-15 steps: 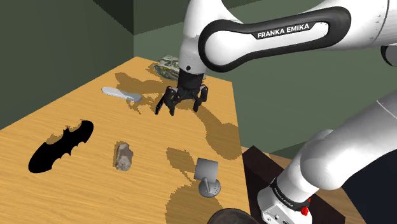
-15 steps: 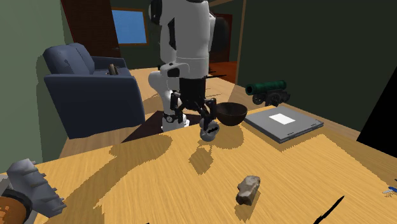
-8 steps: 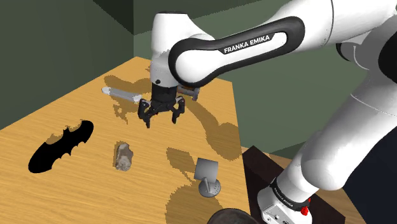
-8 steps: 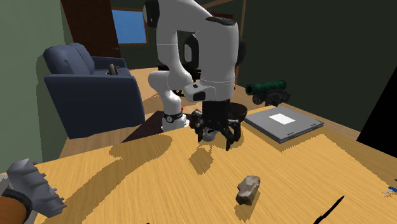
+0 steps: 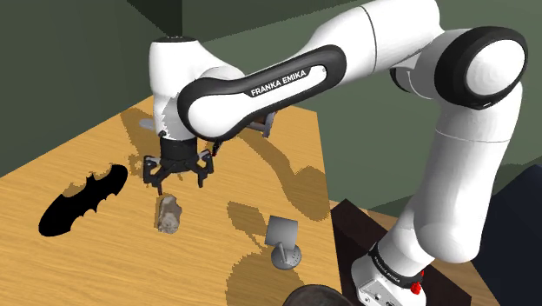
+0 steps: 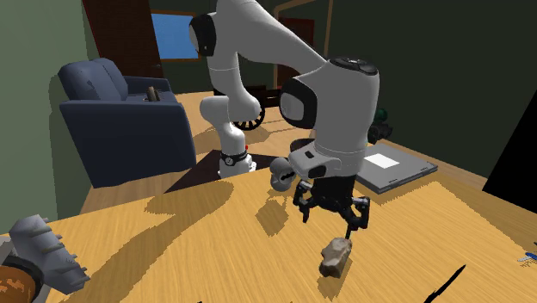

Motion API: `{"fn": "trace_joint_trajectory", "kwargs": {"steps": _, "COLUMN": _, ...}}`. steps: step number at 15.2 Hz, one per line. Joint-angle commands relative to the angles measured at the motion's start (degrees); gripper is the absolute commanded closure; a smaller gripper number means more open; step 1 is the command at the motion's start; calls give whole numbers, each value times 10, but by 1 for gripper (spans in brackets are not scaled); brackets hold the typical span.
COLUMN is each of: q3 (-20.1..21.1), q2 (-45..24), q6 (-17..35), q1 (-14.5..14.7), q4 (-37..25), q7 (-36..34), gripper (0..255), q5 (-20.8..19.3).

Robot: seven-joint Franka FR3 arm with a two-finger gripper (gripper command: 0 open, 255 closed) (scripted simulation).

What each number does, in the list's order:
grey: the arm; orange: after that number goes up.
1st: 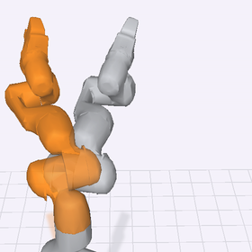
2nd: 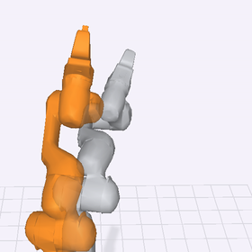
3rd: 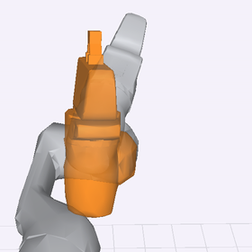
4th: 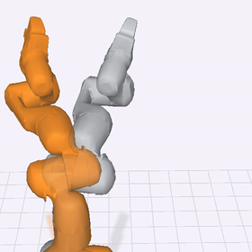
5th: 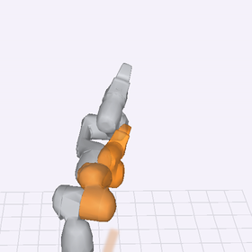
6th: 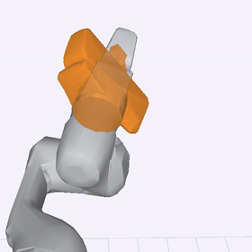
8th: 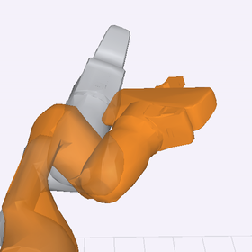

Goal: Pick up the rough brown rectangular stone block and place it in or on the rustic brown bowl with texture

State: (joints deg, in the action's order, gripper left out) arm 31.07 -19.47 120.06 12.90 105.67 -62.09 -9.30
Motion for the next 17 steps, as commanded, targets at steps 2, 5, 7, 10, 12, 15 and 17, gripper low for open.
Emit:
{"fn": "trace_joint_trajectory", "kwargs": {"steps": 2, "q3": -8, "q2": -67, "q6": -8, "q1": 32, "q4": -65, "q7": -31, "gripper": 0, "q5": -28}}
{"fn": "trace_joint_trajectory", "kwargs": {"steps": 5, "q3": -12, "q2": -77, "q6": 11, "q1": 35, "q4": -55, "q7": -35, "gripper": 0, "q5": -34}}
{"fn": "trace_joint_trajectory", "kwargs": {"steps": 7, "q3": -15, "q2": -84, "q6": 23, "q1": 37, "q4": -49, "q7": -37, "gripper": 0, "q5": -39}}
{"fn": "trace_joint_trajectory", "kwargs": {"steps": 10, "q3": -19, "q2": -94, "q6": 39, "q1": 39, "q4": -42, "q7": -41, "gripper": 0, "q5": -45}}
{"fn": "trace_joint_trajectory", "kwargs": {"steps": 12, "q3": -19, "q2": -94, "q6": 39, "q1": 39, "q4": -42, "q7": -41, "gripper": 0, "q5": -45}}
{"fn": "trace_joint_trajectory", "kwargs": {"steps": 15, "q3": -19, "q2": -94, "q6": 39, "q1": 39, "q4": -42, "q7": -41, "gripper": 0, "q5": -45}}
{"fn": "trace_joint_trajectory", "kwargs": {"steps": 17, "q3": -19, "q2": -94, "q6": 39, "q1": 39, "q4": -42, "q7": -41, "gripper": 0, "q5": -45}}
